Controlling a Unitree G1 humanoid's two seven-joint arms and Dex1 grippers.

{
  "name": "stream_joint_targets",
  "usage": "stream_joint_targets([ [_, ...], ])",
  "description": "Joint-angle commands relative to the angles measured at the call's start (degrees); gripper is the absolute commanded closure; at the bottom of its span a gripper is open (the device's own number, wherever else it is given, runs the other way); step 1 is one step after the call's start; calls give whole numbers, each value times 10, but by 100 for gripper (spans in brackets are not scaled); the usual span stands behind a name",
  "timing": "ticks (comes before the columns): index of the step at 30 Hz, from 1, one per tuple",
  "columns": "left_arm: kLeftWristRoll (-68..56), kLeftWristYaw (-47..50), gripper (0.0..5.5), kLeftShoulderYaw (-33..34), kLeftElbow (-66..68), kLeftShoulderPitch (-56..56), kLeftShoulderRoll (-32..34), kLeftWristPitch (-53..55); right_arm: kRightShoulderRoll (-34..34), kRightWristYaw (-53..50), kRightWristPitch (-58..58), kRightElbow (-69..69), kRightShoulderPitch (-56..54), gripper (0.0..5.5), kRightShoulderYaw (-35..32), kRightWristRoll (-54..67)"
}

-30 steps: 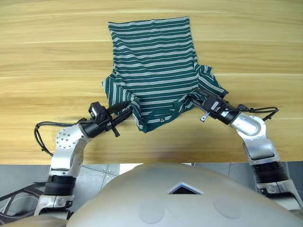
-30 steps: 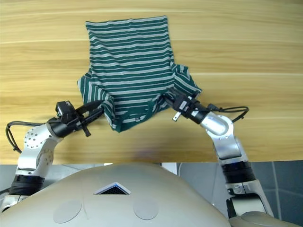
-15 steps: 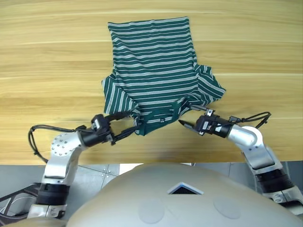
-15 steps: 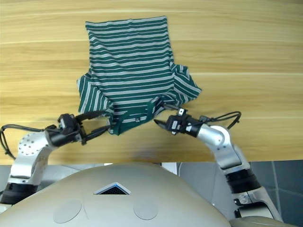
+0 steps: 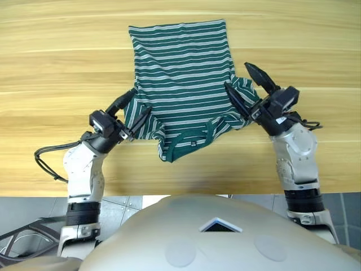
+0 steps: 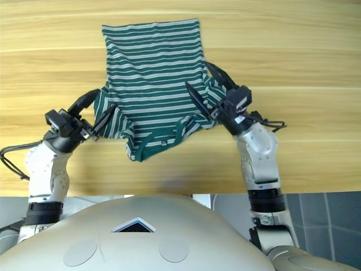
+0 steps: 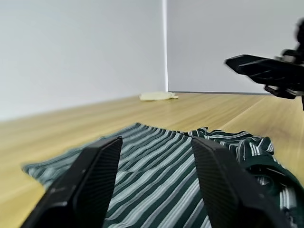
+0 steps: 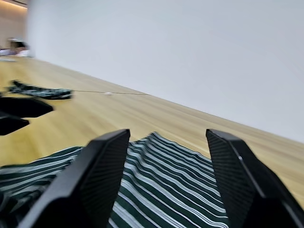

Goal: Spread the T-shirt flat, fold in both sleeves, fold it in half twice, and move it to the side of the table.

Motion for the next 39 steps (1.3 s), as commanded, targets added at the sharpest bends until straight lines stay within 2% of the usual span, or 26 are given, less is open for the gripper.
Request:
stream_joint_targets([
  [1, 35, 84, 278, -2, 61, -53, -56, 7, 47, -66, 61, 49, -44, 254, -12, -16],
  [5, 130, 199, 278, 18, 76, -71, -72, -11, 41, -97, -29, 77, -62, 254, -23, -113],
  [8, 286, 263, 278, 7, 92, -79, -9, -20, 2, -132, -97, 115, -84, 254, -47, -205],
  [10, 291, 228, 278, -1, 69, -56, 30, -43, -17, -143, -120, 133, -96, 254, -66, -224],
  [14, 214, 161, 278, -1, 0, -1, 81, -70, -43, -160, -142, 169, -116, 254, -91, -245],
  [18, 225, 117, 278, -32, 3, 32, 116, -60, -57, -170, -153, 188, -133, 254, -100, -259],
  [29, 421, 219, 278, -65, 120, -40, 151, 14, -96, -151, -157, 196, -130, 254, -81, -305],
  [34, 436, 219, 278, -58, 100, 2, 197, 18, -145, -121, -152, 206, -91, 254, -54, -359],
  [39, 417, 236, 278, -10, 60, 66, 221, 37, -192, -107, -155, 234, -63, 254, -16, -427],
])
